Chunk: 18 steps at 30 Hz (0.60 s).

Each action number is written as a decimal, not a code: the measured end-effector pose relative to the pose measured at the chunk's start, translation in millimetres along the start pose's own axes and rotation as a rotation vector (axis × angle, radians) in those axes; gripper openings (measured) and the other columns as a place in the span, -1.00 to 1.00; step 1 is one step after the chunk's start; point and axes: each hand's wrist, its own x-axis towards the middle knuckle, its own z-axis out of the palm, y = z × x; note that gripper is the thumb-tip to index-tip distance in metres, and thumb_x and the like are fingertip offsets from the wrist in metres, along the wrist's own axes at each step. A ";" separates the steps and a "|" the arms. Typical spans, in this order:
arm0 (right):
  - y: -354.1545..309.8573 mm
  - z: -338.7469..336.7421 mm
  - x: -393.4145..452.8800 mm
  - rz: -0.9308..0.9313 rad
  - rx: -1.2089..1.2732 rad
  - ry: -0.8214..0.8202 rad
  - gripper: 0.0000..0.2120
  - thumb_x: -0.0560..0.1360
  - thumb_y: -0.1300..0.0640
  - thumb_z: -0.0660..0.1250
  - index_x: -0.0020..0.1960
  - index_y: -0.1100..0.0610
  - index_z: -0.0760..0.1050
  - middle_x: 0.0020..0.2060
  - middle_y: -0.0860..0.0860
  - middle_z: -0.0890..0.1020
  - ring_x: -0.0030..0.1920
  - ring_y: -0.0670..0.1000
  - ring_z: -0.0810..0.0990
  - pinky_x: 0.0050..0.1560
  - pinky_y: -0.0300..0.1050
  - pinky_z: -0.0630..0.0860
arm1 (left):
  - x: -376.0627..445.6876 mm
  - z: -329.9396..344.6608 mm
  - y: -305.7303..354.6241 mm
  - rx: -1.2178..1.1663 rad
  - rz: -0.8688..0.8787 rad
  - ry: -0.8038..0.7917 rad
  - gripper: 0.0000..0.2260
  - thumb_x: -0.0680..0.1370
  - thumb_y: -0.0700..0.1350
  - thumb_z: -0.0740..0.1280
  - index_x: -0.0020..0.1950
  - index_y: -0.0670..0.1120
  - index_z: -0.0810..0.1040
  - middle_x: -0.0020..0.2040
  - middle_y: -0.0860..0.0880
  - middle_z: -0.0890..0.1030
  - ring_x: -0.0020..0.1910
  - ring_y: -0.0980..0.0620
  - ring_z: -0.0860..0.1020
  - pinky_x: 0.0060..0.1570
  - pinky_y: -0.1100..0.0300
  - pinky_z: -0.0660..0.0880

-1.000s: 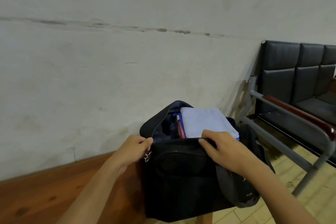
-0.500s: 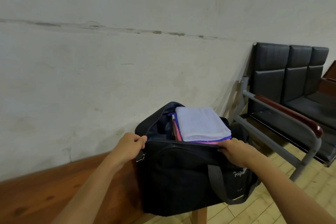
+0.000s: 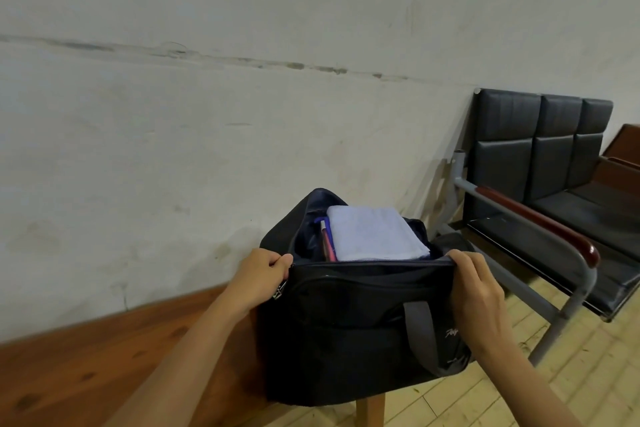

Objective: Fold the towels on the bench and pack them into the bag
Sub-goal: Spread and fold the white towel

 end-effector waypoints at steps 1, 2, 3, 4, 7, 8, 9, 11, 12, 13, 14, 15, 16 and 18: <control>-1.5 -0.3 4.4 0.012 0.010 0.032 -0.55 0.35 0.57 0.41 0.19 0.30 0.48 0.05 0.25 0.53 -0.09 0.23 0.59 -0.15 0.08 0.63 | 0.4 0.3 3.0 0.007 0.012 0.002 -0.58 0.65 -0.03 0.24 -0.41 -0.08 0.44 -0.61 0.09 0.31 -0.54 0.14 0.30 -0.40 0.23 0.28; -1.7 -0.4 8.5 0.033 0.017 0.051 -0.55 0.36 0.56 0.39 0.19 0.28 0.46 0.05 0.25 0.53 -0.10 0.23 0.59 -0.15 0.08 0.62 | 0.9 0.5 5.7 0.011 0.023 0.003 -0.58 0.65 -0.03 0.23 -0.41 -0.08 0.44 -0.60 0.09 0.31 -0.54 0.15 0.30 -0.41 0.25 0.27; -0.8 -0.1 13.5 0.050 0.019 0.057 -0.57 0.39 0.54 0.38 0.19 0.25 0.44 0.04 0.24 0.54 -0.14 0.22 0.59 -0.20 0.07 0.61 | 1.8 0.1 8.1 0.011 0.032 0.003 -0.58 0.66 -0.04 0.23 -0.40 -0.08 0.44 -0.59 0.09 0.31 -0.55 0.16 0.29 -0.42 0.27 0.26; 0.8 -1.0 18.5 0.065 0.015 0.054 -0.61 0.43 0.49 0.36 0.18 0.21 0.42 0.03 0.22 0.55 -0.21 0.19 0.59 -0.29 0.05 0.59 | 2.8 -0.6 10.0 0.007 0.037 0.002 -0.59 0.66 -0.04 0.22 -0.40 -0.08 0.44 -0.60 0.09 0.31 -0.56 0.16 0.29 -0.44 0.29 0.26; 8.2 -1.4 31.8 0.186 0.131 -0.144 -0.90 0.60 0.19 0.21 0.09 0.04 0.41 -0.08 0.03 0.60 -0.29 0.04 0.58 -0.35 0.03 0.55 | 6.0 -4.8 9.3 0.012 0.041 0.011 -0.58 0.66 -0.04 0.22 -0.41 -0.07 0.43 -0.63 0.10 0.33 -0.57 0.16 0.29 -0.44 0.28 0.26; 12.5 -0.7 36.1 0.253 0.207 -0.280 -0.93 0.64 0.10 0.15 0.03 -0.01 0.41 -0.14 -0.04 0.60 -0.26 -0.02 0.57 -0.29 0.05 0.55 | 7.4 -7.2 6.9 0.012 0.038 0.019 -0.58 0.66 -0.04 0.23 -0.42 -0.07 0.43 -0.61 0.10 0.34 -0.56 0.13 0.31 -0.43 0.25 0.28; 17.0 1.0 39.2 0.293 0.268 -0.414 -0.89 0.65 0.07 0.14 0.00 -0.02 0.42 -0.17 -0.08 0.59 -0.23 -0.06 0.57 -0.23 0.07 0.55 | 8.5 -9.4 4.0 0.004 0.032 0.025 -0.58 0.65 -0.04 0.23 -0.42 -0.07 0.43 -0.57 0.08 0.37 -0.55 0.10 0.32 -0.42 0.23 0.29; 20.2 3.4 46.3 0.295 0.254 -0.616 -0.87 0.66 0.10 0.15 0.00 -0.04 0.44 -0.17 -0.09 0.58 -0.19 -0.10 0.56 -0.14 0.06 0.55 | 9.7 -12.9 -1.5 -0.004 0.026 0.033 -0.58 0.65 -0.04 0.23 -0.42 -0.07 0.43 -0.50 -0.01 0.41 -0.55 0.06 0.33 -0.42 0.24 0.29; 18.6 5.4 50.0 0.291 0.214 -0.659 -0.87 0.66 0.13 0.15 0.00 -0.04 0.44 -0.16 -0.08 0.58 -0.17 -0.09 0.56 -0.12 0.02 0.54 | 9.5 -14.0 -3.1 0.004 0.025 0.030 -0.58 0.65 -0.04 0.23 -0.42 -0.07 0.42 -0.49 -0.03 0.41 -0.55 0.06 0.33 -0.44 0.25 0.29; 15.3 7.5 54.4 0.295 0.185 -0.662 -0.86 0.65 0.16 0.16 -0.02 -0.03 0.44 -0.15 -0.07 0.57 -0.16 -0.07 0.55 -0.11 -0.03 0.52 | 9.6 -14.3 -3.4 0.012 0.025 0.026 -0.58 0.65 -0.04 0.23 -0.42 -0.07 0.43 -0.49 -0.03 0.41 -0.56 0.06 0.33 -0.45 0.25 0.30; 10.4 10.6 59.0 0.307 0.164 -0.636 -0.85 0.64 0.18 0.16 -0.04 -0.01 0.43 -0.14 -0.05 0.56 -0.15 -0.04 0.54 -0.11 -0.06 0.50 | 9.2 -14.5 -3.3 0.017 0.024 0.026 -0.58 0.64 -0.04 0.24 -0.43 -0.07 0.43 -0.49 -0.03 0.41 -0.56 0.06 0.33 -0.45 0.25 0.30; 2.8 13.3 63.5 0.335 0.143 -0.600 -0.85 0.63 0.21 0.16 -0.06 0.02 0.42 -0.13 -0.03 0.55 -0.13 -0.02 0.53 -0.09 -0.08 0.47 | 9.6 -14.2 -2.3 0.021 0.023 0.031 -0.57 0.64 -0.04 0.25 -0.44 -0.07 0.43 -0.49 -0.02 0.41 -0.55 0.07 0.34 -0.44 0.24 0.30; -7.1 16.1 68.0 0.364 0.117 -0.571 -0.86 0.62 0.23 0.16 -0.05 0.04 0.43 -0.09 -0.02 0.55 -0.09 -0.01 0.52 -0.05 -0.09 0.46 | 10.0 -14.4 -1.3 0.027 0.022 0.041 -0.57 0.63 -0.05 0.25 -0.45 -0.06 0.44 -0.50 -0.02 0.42 -0.54 0.07 0.34 -0.42 0.23 0.31; -32.5 22.8 75.2 0.398 0.118 -0.535 -0.84 0.61 0.27 0.15 0.08 0.08 0.46 0.05 -0.02 0.53 0.06 -0.02 0.49 0.10 -0.10 0.44 | 10.6 -14.1 -0.2 0.036 0.021 0.053 -0.56 0.62 -0.06 0.26 -0.48 -0.06 0.44 -0.53 0.01 0.41 -0.54 0.08 0.35 -0.40 0.22 0.31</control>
